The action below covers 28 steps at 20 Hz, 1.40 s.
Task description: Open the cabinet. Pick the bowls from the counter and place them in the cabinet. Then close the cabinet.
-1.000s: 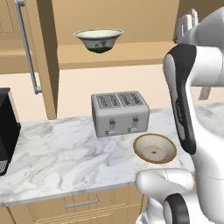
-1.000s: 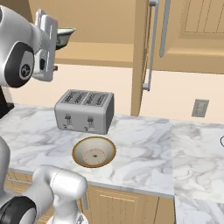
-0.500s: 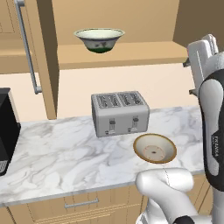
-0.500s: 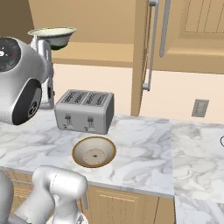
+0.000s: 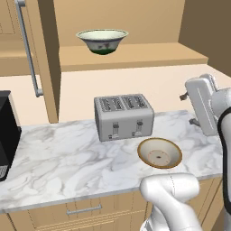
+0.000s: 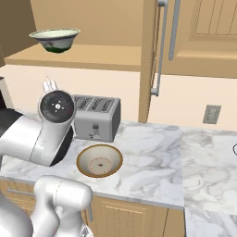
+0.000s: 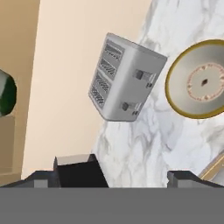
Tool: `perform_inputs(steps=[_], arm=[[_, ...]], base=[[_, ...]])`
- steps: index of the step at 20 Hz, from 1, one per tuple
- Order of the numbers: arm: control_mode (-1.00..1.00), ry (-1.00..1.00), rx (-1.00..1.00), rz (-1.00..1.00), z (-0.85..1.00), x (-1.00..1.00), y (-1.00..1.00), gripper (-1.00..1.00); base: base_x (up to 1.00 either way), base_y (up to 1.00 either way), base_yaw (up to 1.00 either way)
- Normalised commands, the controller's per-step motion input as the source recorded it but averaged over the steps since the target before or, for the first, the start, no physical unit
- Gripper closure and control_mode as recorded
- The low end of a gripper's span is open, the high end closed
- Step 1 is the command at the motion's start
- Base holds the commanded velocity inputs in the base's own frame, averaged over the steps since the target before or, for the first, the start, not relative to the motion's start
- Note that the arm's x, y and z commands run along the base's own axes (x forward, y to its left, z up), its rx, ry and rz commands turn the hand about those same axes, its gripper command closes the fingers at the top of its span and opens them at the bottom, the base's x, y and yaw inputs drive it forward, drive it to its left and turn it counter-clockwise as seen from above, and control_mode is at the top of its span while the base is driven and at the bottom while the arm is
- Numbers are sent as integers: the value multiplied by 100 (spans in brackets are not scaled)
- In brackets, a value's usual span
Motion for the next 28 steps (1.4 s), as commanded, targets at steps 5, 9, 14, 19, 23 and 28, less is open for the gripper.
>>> perform_inputs(steps=[5, 9, 14, 19, 23, 28], arm=[[-100, 1, -5, 18, -57, 5, 2, -100], [-100, 0, -3, 16, -30, 6, -2, -100], [-100, 0, 0, 16, -35, 0, -40, -100], [-100, 0, 0, 14, -35, 0, -58, -100], [-100, 0, 0, 12, -36, 0, -53, -100], [-100, 0, 0, 10, -45, 0, -38, -100]], base=[[0, 0, 0], [0, 0, 0], [0, 0, 0], [0, 0, 0], [0, 0, 0], [0, 0, 0]])
